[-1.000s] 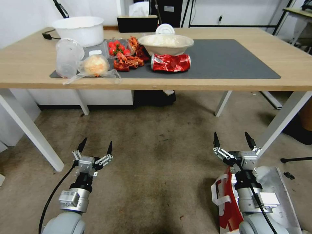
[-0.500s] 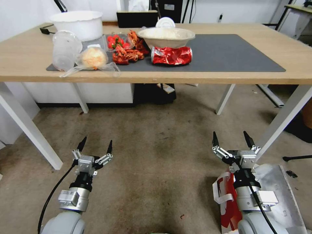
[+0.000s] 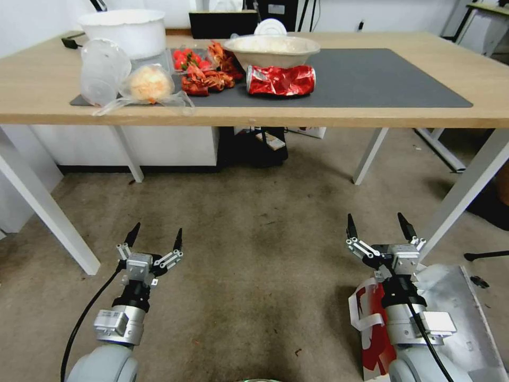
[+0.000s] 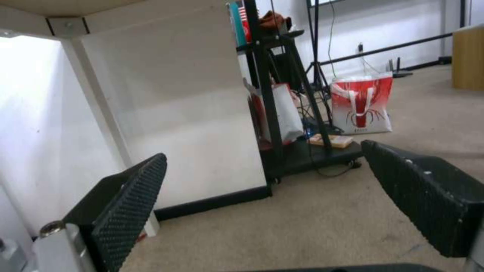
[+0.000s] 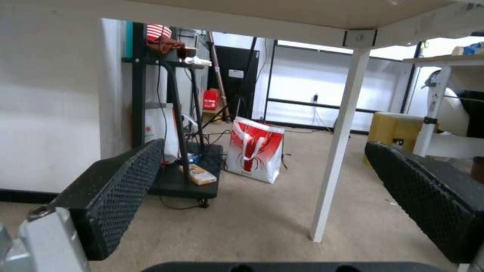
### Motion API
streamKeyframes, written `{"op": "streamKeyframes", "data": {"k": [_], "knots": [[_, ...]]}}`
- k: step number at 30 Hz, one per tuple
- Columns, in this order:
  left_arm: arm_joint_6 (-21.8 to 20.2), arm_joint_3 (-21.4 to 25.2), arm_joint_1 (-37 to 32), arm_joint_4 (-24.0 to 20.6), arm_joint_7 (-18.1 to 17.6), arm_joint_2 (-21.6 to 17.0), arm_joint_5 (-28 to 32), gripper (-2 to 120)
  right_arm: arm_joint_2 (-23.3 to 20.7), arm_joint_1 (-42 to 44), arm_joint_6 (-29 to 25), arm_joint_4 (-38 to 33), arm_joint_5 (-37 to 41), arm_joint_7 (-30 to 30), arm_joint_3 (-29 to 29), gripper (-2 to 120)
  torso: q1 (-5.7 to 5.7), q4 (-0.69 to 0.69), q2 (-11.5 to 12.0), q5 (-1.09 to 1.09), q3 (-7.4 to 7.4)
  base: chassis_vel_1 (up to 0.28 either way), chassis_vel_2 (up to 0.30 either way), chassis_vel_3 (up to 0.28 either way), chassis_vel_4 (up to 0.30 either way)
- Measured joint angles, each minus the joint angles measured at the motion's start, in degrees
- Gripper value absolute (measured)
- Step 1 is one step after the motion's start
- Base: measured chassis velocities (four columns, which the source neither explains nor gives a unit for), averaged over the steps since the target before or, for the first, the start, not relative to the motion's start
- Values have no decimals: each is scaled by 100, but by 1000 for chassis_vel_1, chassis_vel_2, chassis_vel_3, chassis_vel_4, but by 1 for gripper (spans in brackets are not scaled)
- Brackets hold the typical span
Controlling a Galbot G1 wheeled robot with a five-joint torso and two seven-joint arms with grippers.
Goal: Pick up the food delivery bag from the floor and place it on the table.
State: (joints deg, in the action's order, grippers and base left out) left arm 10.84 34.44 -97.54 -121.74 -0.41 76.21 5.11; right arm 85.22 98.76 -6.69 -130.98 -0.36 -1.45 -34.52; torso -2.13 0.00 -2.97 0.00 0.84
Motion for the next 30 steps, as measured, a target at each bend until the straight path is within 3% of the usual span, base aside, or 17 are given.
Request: {"op": "streamKeyframes", "data": {"k": [6,18,27,30], "knots": [[0,-1,-6,-7,1,-4,-7,97,27,7,-18,16,-18,2,27,100,8,0,94,0,-85,0,0,0,0],[4,-12,18,-1,2,-9,3,97,6,7,-4,-9,-16,-3,7,100,30,0,172,0,-84,0,0,0,0],[490,-13,84,135,-8,-49,297,104,-104,66,124,-74,62,-133,-113,100,28,0,150,1,-84,0,0,0,0],[536,-9,43,126,-18,-70,341,106,-196,82,508,-265,148,-427,-192,100,27,0,142,0,-84,0,0,0,0]]}}
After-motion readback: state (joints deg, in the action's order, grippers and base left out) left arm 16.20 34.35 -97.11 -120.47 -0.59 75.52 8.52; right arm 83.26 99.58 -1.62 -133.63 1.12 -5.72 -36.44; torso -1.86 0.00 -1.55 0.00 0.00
